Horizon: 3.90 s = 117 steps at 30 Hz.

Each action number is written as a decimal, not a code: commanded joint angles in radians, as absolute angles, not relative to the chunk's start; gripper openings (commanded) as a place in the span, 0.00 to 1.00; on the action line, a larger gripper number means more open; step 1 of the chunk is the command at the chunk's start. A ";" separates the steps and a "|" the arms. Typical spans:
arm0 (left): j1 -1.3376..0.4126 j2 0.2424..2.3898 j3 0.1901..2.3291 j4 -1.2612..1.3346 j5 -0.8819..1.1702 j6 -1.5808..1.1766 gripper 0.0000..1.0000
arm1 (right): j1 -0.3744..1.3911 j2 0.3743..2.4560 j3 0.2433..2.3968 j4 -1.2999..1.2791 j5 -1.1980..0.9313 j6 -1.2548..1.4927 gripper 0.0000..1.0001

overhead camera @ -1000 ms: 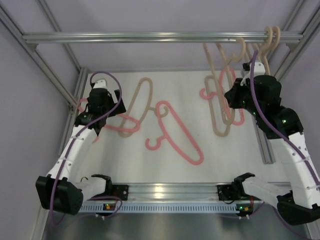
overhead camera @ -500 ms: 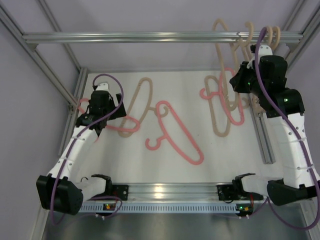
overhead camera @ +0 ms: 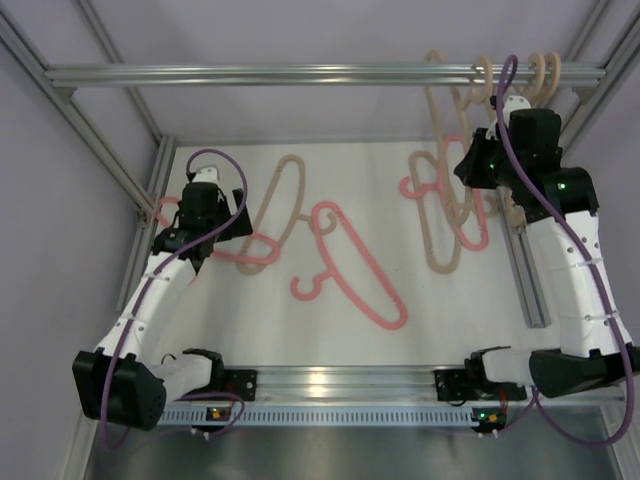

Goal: Organize the hangers

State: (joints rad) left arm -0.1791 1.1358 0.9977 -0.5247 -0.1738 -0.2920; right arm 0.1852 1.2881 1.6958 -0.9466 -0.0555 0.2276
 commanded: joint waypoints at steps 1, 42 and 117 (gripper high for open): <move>-0.176 1.106 0.989 -0.512 -0.169 -0.281 0.98 | 0.138 1.310 1.730 -0.976 -0.069 0.227 0.00; -0.176 1.138 0.983 -0.512 -0.161 -0.282 0.98 | -0.164 1.223 1.718 -0.954 -0.199 0.232 0.50; -0.344 2.252 1.724 -0.755 -0.040 -0.156 0.35 | 0.230 0.839 0.937 -0.387 -0.428 0.339 1.00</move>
State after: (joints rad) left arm -0.3561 2.1975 1.7237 -0.6945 -0.0452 -0.1593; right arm 0.2012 0.8295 0.9554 -0.3286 -0.4042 0.3359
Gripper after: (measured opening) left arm 0.355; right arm 0.993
